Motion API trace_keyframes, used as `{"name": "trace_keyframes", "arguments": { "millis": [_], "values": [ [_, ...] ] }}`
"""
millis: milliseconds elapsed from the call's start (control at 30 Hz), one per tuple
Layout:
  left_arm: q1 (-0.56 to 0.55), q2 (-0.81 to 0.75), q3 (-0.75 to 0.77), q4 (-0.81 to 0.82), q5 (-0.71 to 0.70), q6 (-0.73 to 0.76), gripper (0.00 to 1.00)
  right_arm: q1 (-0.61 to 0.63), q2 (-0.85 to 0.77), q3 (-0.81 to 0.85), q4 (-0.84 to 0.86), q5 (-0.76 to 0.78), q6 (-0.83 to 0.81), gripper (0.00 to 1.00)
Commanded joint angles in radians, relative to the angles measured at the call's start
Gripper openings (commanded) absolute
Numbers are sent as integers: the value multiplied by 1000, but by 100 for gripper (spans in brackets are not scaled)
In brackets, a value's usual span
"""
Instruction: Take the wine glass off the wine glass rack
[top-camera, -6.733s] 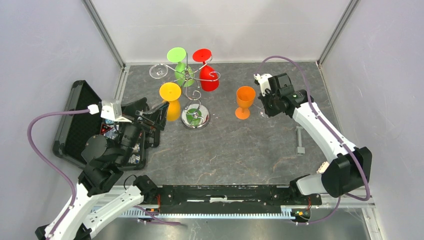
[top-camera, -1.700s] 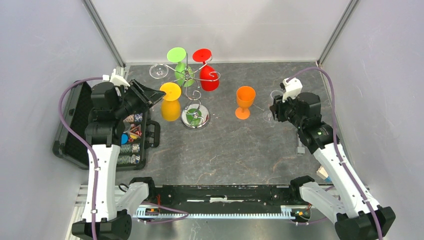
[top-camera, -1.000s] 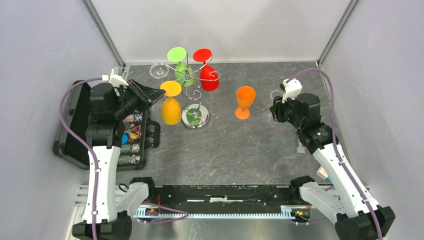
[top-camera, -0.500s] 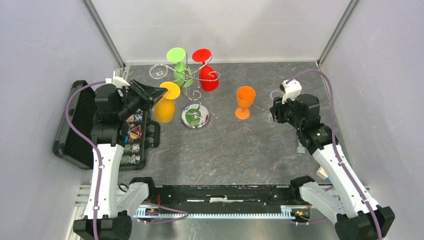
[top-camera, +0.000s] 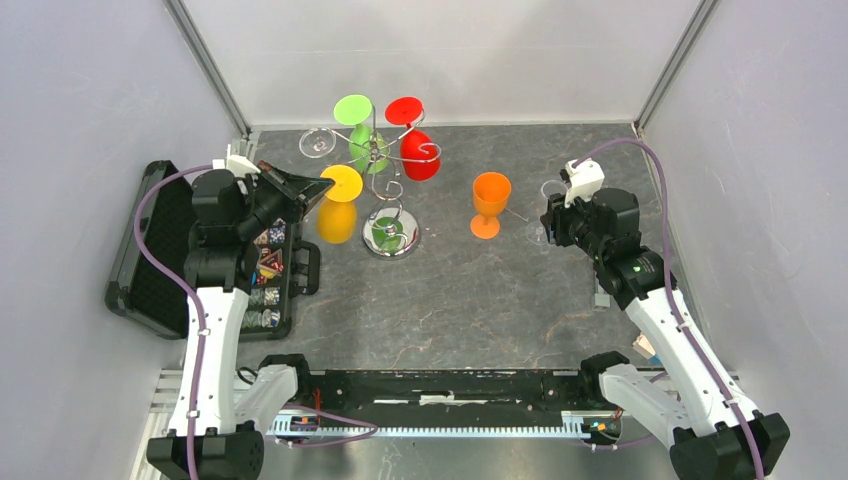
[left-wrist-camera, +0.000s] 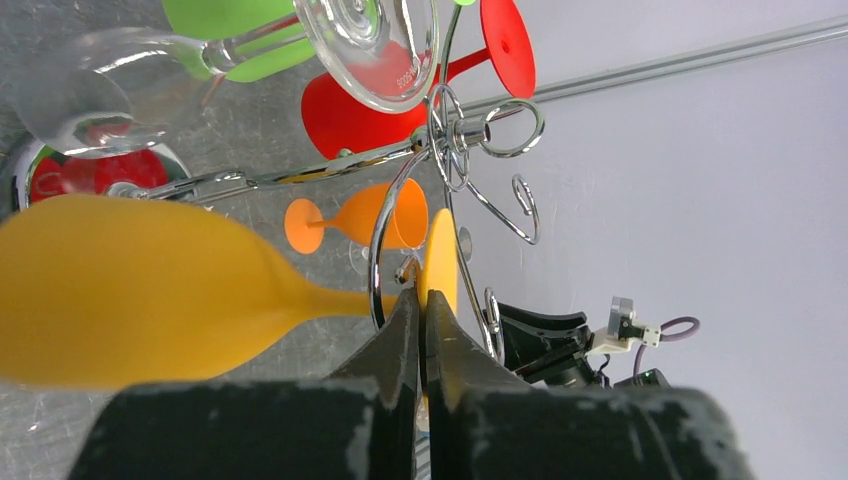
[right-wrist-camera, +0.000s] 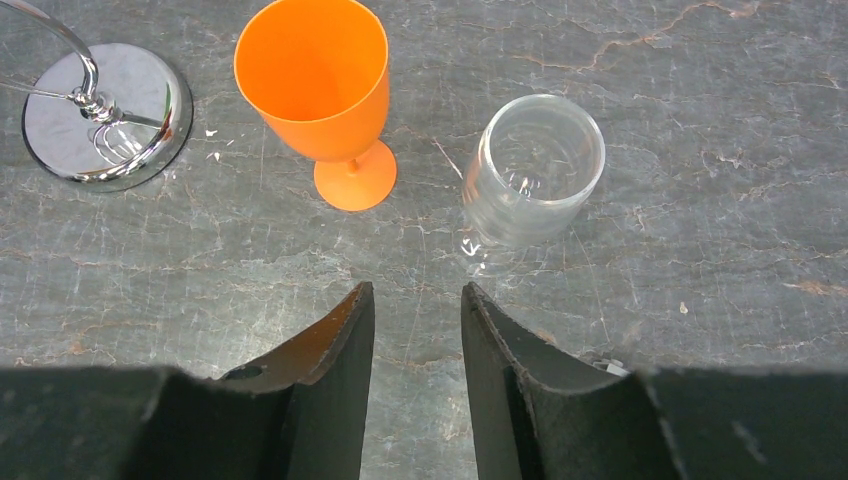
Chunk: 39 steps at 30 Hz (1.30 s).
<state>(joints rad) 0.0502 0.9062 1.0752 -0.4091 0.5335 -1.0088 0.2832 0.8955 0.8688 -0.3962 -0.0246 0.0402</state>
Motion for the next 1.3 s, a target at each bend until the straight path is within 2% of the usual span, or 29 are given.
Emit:
{"name": "trace_keyframes", "arguments": {
  "millis": [0,133,267,533,867,1267],
  "values": [
    [3,-24,36,-2,21,7,2,-3,-17,4,41,8,7,42],
    [3,-40,76,-60,5,37,2,-2,-18,4,42,9,11,42],
    [3,-55,122,-132,-107,102,2,-2,-18,4,44,9,15,41],
    [4,-47,130,-81,-192,117,2,-2,-30,-3,42,17,15,41],
    [2,23,127,31,-138,79,2,-3,-47,-6,47,-22,13,45],
    [2,56,98,133,20,15,2,-3,-73,-50,131,-207,65,61]
  ]
}}
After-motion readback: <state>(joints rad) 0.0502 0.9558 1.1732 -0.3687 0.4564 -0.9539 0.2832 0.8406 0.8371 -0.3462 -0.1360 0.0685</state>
